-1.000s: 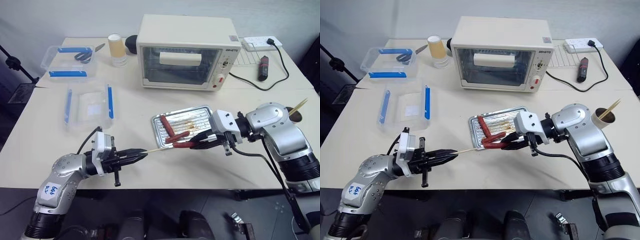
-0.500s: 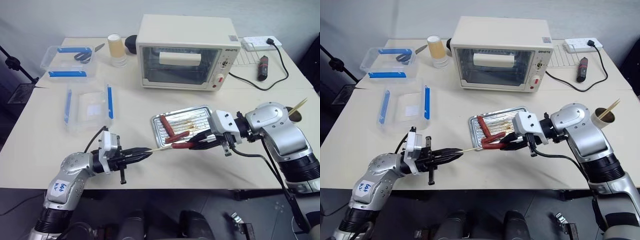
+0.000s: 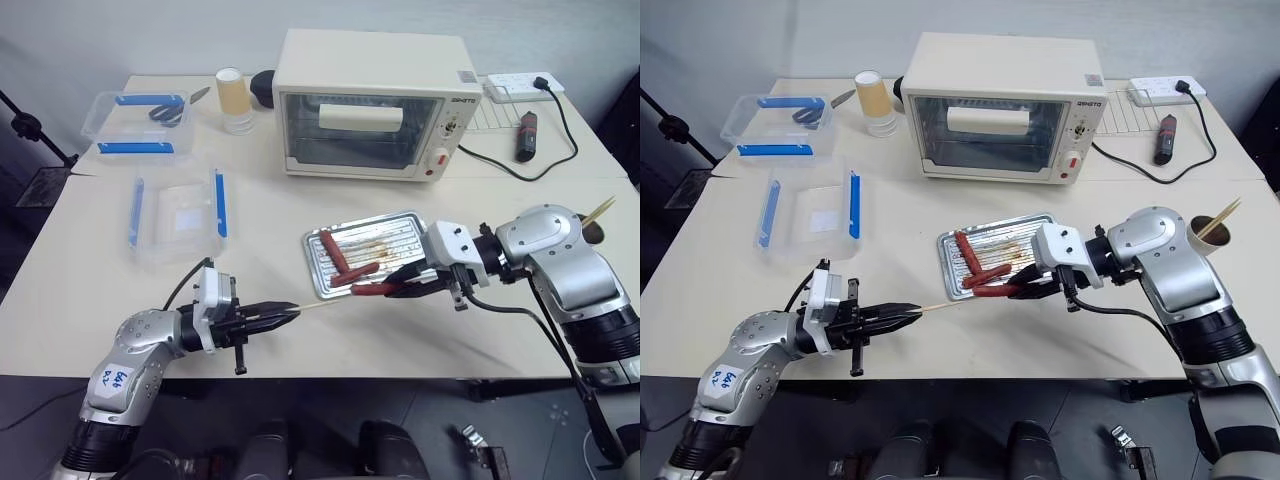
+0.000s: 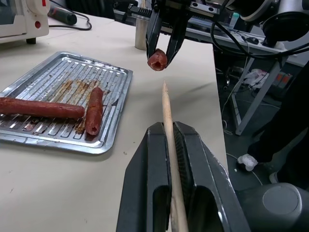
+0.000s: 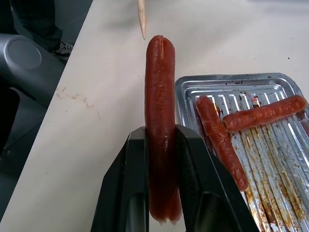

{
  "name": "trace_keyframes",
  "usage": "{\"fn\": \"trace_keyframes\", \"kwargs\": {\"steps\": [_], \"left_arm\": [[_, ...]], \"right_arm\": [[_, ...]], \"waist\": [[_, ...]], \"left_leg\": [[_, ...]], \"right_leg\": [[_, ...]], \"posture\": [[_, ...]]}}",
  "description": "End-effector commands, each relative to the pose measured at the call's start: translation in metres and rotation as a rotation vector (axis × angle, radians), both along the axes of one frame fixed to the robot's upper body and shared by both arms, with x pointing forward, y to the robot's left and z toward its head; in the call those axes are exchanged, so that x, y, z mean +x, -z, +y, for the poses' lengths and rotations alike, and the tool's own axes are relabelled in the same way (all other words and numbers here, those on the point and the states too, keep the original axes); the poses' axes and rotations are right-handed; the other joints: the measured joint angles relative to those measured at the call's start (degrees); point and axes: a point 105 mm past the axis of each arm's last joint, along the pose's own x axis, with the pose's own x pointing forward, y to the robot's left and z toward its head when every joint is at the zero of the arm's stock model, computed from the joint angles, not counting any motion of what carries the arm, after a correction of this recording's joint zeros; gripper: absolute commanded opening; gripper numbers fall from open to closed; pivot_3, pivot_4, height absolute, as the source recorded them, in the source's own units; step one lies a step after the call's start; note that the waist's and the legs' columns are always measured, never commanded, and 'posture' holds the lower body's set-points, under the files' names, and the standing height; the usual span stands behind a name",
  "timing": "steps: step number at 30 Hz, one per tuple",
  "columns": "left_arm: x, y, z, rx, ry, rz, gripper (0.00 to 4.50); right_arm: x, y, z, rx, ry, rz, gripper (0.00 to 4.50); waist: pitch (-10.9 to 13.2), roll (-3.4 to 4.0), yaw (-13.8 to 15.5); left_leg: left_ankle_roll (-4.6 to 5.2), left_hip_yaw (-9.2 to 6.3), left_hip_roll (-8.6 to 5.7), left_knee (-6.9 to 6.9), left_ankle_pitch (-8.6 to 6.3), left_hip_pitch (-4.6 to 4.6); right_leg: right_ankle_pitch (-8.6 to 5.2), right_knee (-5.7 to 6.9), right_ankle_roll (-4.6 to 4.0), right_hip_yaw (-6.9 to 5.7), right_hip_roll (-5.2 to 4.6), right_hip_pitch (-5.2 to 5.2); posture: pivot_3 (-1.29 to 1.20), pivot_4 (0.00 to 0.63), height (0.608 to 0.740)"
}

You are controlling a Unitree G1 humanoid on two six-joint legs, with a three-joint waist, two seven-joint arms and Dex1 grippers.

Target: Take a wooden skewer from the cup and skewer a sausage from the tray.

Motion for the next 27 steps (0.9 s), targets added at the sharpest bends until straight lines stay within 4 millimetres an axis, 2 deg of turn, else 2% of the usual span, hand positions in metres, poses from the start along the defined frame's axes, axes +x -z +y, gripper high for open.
{"fn": "trace_keyframes", "kwargs": {"steps": [1, 19, 23, 27], "left_arm": [[-0.002, -0.011, -0.006, -0.016, 0.019, -0.05, 0.0], [0.008, -0.01, -0.024, -0.024, 0.055, -0.069, 0.0], [0.011, -0.009, -0.035, -0.01, 0.084, -0.071, 0.0], [0.016, -0.014, -0.054, -0.016, 0.146, -0.081, 0.0]], "right_arm": [[-0.004, -0.005, 0.004, 0.009, -0.029, -0.026, 0.72], [-0.008, -0.009, 0.01, 0.012, -0.053, -0.033, 0.72], [-0.009, -0.01, 0.013, -0.003, -0.071, -0.047, 0.72], [-0.01, -0.012, 0.02, -0.007, -0.089, -0.056, 0.72]], "waist": [[0.0, 0.0, 0.03], [0.0, 0.0, 0.07], [0.0, 0.0, 0.15], [0.0, 0.0, 0.2]], "left_leg": [[0.0, 0.0, -0.01, 0.0, 0.0, 0.0], [0.0, 0.0, -0.01, 0.01, 0.0, 0.0], [0.0, 0.01, -0.02, 0.03, 0.0, 0.0], [0.0, 0.01, -0.02, 0.04, 0.0, 0.0]], "right_leg": [[0.0, 0.0, 0.0, 0.0, 0.0, 0.0], [0.0, 0.01, 0.0, 0.0, 0.0, 0.0], [0.0, 0.01, 0.0, 0.0, 0.0, 0.01], [0.0, 0.02, 0.0, -0.01, 0.01, 0.0]], "posture": [[0.0, 0.15, 0.74], [0.0, 0.15, 0.74], [0.0, 0.15, 0.74], [0.0, 0.15, 0.74]]}}
